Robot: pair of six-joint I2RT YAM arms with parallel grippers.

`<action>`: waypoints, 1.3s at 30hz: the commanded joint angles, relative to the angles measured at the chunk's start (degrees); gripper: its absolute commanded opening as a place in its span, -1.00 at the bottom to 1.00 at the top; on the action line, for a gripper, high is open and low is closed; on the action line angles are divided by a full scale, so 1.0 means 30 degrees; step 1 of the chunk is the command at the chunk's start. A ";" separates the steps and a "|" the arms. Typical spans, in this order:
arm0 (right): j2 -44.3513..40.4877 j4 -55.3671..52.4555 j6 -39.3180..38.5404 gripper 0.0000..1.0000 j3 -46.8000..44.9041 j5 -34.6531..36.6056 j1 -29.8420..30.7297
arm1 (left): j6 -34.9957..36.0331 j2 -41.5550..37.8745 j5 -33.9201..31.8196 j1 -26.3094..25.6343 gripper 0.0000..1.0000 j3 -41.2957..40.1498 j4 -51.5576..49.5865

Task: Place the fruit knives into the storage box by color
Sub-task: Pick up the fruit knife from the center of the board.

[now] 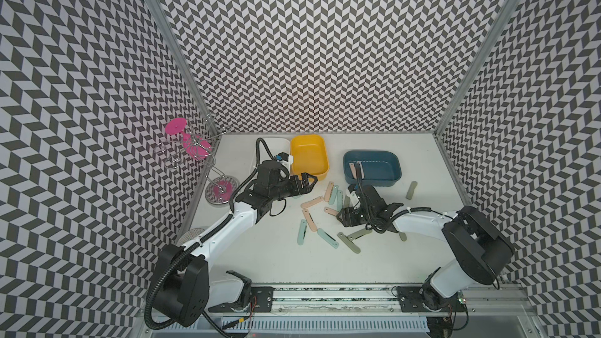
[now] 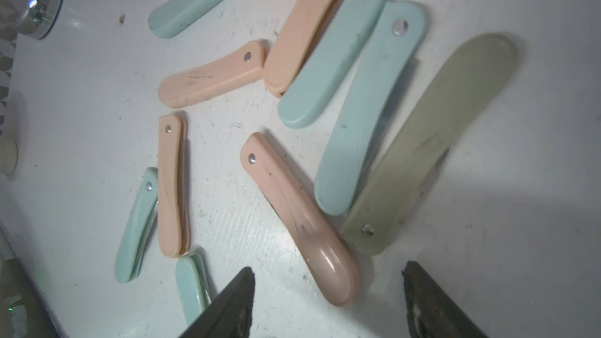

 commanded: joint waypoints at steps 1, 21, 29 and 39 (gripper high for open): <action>0.0412 0.0785 0.0184 0.38 0.0399 0.0029 0.0441 | 0.0164 -0.0548 -0.0223 0.0176 1.00 -0.0081 0.0011; 0.2427 -0.1064 0.0091 0.21 0.2888 0.3819 0.3042 | 0.0153 -0.0665 -0.0052 0.0466 1.00 -0.0210 0.0254; 0.3906 -0.1357 -0.0516 0.04 0.4209 0.5799 0.3452 | 0.0144 -0.0562 0.0039 0.0579 1.00 -0.0154 0.0438; 0.5384 -0.2404 -0.1374 -0.11 0.5591 0.7499 0.4180 | 0.0046 -0.0285 0.0256 0.0666 1.00 -0.0110 0.0730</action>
